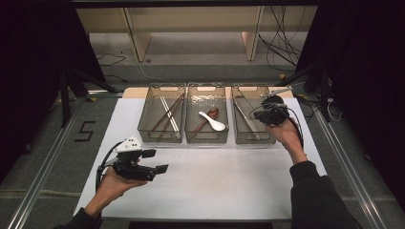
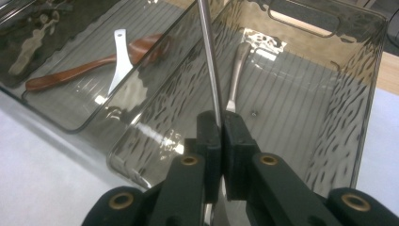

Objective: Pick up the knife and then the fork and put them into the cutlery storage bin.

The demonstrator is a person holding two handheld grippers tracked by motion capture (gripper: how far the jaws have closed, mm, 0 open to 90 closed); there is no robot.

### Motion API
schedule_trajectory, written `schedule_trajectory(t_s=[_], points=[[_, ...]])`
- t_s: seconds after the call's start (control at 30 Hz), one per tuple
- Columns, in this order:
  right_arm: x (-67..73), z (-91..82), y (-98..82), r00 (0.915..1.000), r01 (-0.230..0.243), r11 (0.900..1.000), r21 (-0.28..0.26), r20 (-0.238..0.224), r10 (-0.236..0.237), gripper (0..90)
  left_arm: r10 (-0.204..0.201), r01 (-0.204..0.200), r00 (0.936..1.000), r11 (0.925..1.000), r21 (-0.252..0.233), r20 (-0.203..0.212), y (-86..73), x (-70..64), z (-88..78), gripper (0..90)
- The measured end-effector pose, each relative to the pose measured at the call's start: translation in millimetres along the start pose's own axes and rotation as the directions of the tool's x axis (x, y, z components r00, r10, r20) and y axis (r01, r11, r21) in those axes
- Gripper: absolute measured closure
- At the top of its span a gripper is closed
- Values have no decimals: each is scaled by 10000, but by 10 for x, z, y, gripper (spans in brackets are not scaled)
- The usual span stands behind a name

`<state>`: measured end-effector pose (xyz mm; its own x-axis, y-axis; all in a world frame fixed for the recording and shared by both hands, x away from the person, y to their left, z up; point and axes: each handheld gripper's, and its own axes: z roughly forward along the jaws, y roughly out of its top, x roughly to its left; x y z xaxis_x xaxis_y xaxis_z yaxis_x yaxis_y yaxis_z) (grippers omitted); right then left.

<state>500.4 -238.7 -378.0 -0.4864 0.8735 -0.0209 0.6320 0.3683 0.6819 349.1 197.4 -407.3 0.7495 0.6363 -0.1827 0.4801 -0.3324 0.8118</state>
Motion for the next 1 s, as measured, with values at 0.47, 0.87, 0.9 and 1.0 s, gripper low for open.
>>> schedule_trajectory(t_s=[0.47,0.87,0.9,1.0], points=[[-90,187,72,9955,-944,9949,350,109,941,873,37,-37,10000,10000,57,30,-3,-9,9,213],[-124,307,121,9889,-1454,9872,652,414,1429,868,36,-37,10000,9998,181,83,-8,-1,25,213],[-126,321,124,9886,-1466,9868,689,440,1438,868,39,-41,10000,9998,186,77,-9,-2,28,213],[-116,363,123,9878,-1508,9853,807,505,1470,865,11,-13,10000,9998,205,81,-12,-2,29,213]])
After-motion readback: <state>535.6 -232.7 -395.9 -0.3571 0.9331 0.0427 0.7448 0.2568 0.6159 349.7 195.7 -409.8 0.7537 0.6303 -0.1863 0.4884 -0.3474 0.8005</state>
